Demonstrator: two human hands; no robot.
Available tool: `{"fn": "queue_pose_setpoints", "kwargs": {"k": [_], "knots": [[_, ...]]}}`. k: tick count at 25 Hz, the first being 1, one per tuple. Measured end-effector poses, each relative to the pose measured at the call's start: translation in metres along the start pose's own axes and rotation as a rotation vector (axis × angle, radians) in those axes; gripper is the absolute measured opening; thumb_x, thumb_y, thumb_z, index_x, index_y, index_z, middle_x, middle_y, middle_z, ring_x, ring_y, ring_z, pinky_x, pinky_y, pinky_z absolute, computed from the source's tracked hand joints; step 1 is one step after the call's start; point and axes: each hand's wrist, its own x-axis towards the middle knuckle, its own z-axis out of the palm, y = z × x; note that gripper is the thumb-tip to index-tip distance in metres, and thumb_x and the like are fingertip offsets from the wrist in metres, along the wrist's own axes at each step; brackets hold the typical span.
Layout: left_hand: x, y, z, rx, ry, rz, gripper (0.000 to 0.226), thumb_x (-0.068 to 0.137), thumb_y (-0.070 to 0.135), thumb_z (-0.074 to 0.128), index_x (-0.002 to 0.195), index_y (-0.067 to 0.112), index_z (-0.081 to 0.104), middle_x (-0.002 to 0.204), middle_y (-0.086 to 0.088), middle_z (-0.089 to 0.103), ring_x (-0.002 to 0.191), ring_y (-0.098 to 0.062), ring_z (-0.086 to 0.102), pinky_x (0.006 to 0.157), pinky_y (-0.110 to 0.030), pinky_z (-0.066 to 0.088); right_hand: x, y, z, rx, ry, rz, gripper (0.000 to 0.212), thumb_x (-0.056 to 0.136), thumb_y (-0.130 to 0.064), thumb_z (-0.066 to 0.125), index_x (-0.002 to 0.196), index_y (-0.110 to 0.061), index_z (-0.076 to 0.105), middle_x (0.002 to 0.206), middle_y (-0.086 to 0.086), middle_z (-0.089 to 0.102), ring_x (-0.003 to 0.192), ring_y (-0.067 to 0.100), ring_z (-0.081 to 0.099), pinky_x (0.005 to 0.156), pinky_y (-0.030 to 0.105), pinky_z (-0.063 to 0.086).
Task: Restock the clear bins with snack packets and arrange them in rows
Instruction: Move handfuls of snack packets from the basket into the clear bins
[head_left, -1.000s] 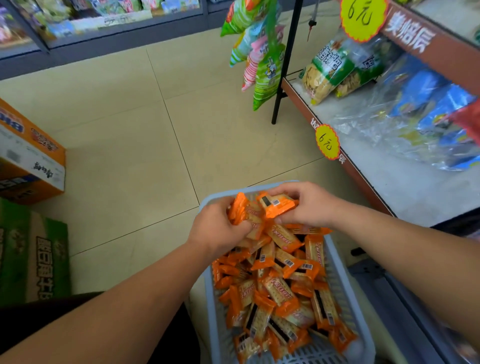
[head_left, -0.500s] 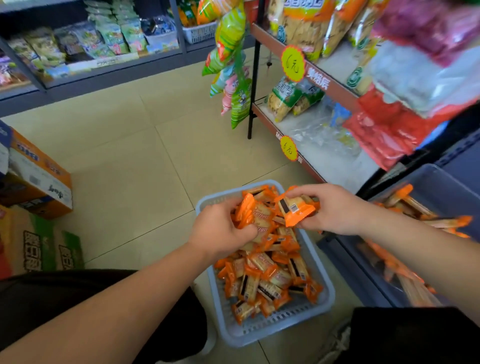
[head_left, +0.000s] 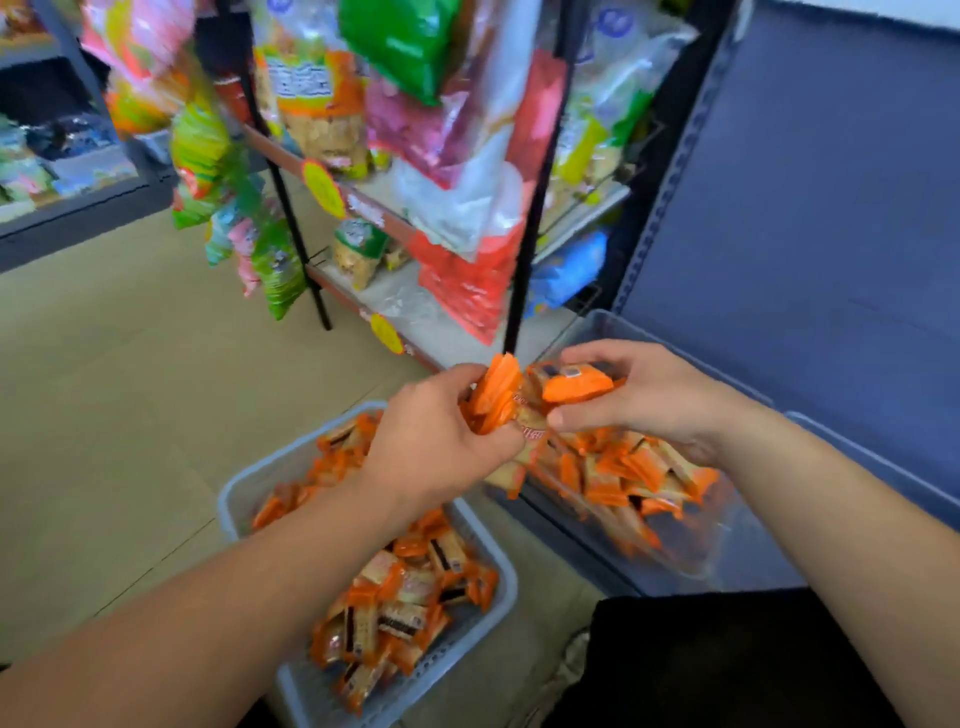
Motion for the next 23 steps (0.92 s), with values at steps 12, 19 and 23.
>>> {"fn": "queue_pose_setpoints", "kwargs": {"k": [12, 19, 23], "knots": [[0.086, 0.027, 0.156, 0.065, -0.163, -0.08, 0.041, 0.081, 0.048, 0.077, 0.116, 0.028, 0.069, 0.091, 0.012, 0.071, 0.093, -0.016, 0.07, 0.087, -0.034, 0.057, 0.036, 0.101, -0.088, -0.206, 0.244, 0.319, 0.023, 0.095, -0.034, 0.065, 0.115, -0.025, 0.073, 0.11, -0.002, 0.07, 0.105, 0.021, 0.067, 0.095, 0.038, 0.058], [0.072, 0.0, 0.13, -0.019, -0.256, -0.03, 0.057, 0.09, 0.033, 0.08, 0.142, 0.035, 0.055, 0.121, 0.028, 0.063, 0.117, 0.002, 0.062, 0.097, -0.02, 0.048, 0.047, 0.099, -0.084, -0.483, 0.116, 0.353, 0.061, 0.098, -0.048, 0.062, 0.152, -0.024, 0.049, 0.151, 0.004, 0.053, 0.132, 0.028, 0.056, 0.108, 0.037, 0.049], [0.024, -0.036, 0.085, -0.067, -0.215, -0.102, 0.048, 0.091, 0.027, 0.079, 0.136, 0.031, 0.063, 0.107, 0.021, 0.071, 0.099, 0.004, 0.068, 0.093, -0.03, 0.059, 0.043, 0.056, -0.05, -0.78, 0.041, 0.25, 0.053, 0.094, -0.057, 0.059, 0.132, -0.02, 0.063, 0.13, 0.005, 0.063, 0.127, 0.03, 0.059, 0.1, 0.043, 0.053]]}}
